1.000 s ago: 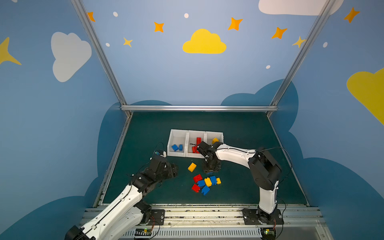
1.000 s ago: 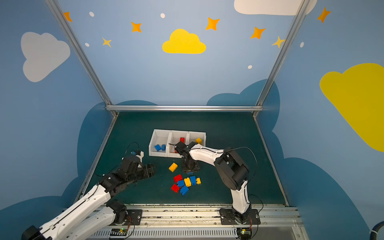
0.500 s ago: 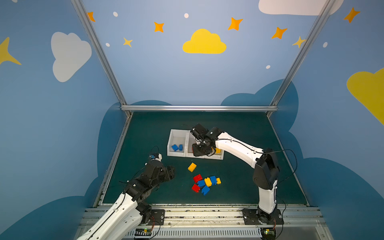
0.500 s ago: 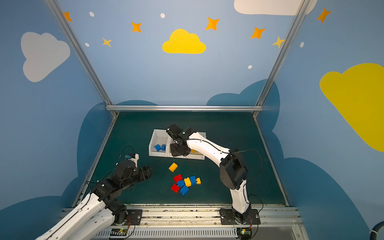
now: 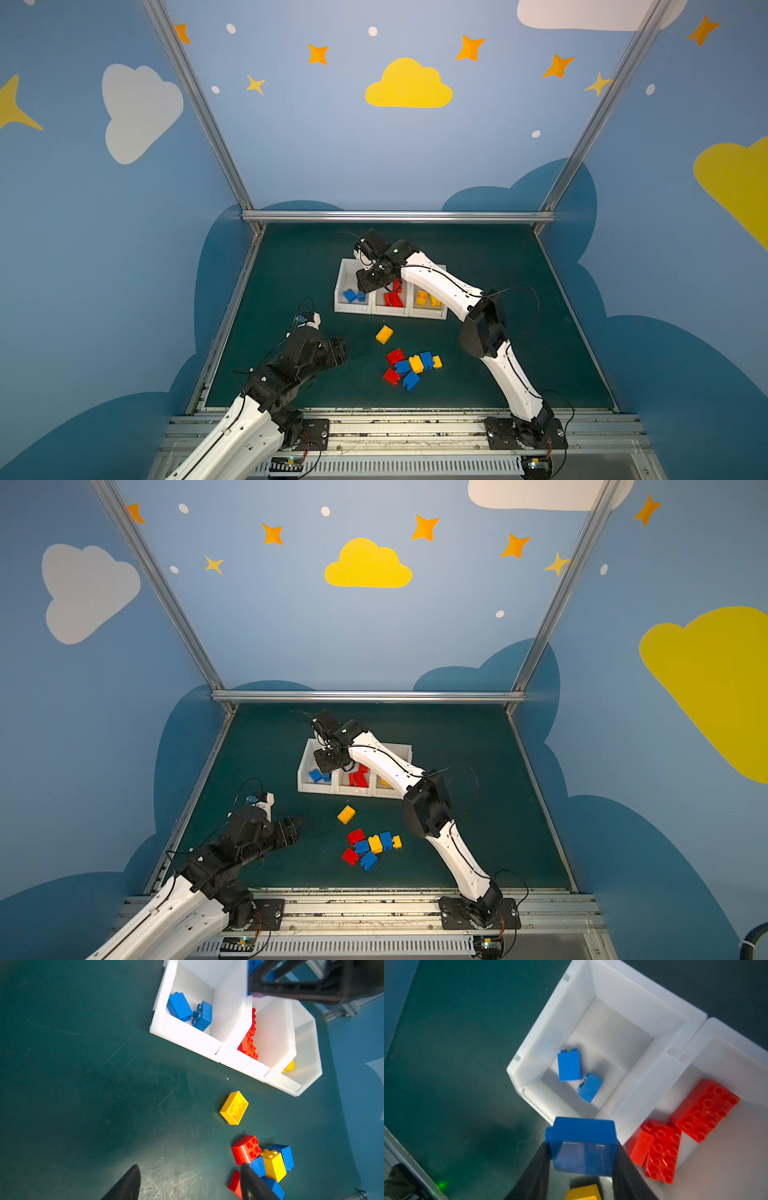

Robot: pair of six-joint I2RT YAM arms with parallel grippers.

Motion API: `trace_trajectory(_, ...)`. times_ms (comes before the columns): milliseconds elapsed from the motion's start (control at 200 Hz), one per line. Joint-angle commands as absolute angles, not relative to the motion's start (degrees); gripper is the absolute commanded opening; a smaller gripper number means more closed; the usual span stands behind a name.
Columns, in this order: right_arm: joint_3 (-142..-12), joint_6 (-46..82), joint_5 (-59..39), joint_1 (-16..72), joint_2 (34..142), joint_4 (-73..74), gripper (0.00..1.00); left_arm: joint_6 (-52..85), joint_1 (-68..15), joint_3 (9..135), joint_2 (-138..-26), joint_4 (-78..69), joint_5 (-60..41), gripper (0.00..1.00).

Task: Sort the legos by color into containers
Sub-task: 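Carry the blue brick with the right gripper to the blue compartment, then open the right gripper to drop the blue brick among the blue bricks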

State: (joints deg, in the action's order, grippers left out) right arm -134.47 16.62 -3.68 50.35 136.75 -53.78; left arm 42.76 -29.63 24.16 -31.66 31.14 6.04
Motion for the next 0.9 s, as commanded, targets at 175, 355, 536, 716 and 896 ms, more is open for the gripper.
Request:
trace_trajectory(175,-134.3,15.4,-4.8,49.8,137.6,-45.9,0.41,43.5,-29.3,23.1,-31.0,31.7,4.7,0.75)
trace_trajectory(355,-135.4,15.6,-5.5,49.6,138.5,-46.3,0.50,43.5,-29.3,23.1,-30.8,31.7,4.6,0.75)
trace_trajectory(536,-135.4,15.7,-5.5,49.4,138.4,-46.3,0.58,43.5,-29.3,22.9,-30.7,31.8,4.6,0.76)
trace_trajectory(716,-135.2,15.7,-5.6,49.4,137.8,-46.6,0.59,43.6,-29.3,22.8,-30.3,31.9,4.6,0.76)
trace_trajectory(896,-134.4,15.8,-5.6,49.4,136.1,-46.4,0.59,43.5,-29.3,22.8,-30.4,31.8,4.2,0.76)
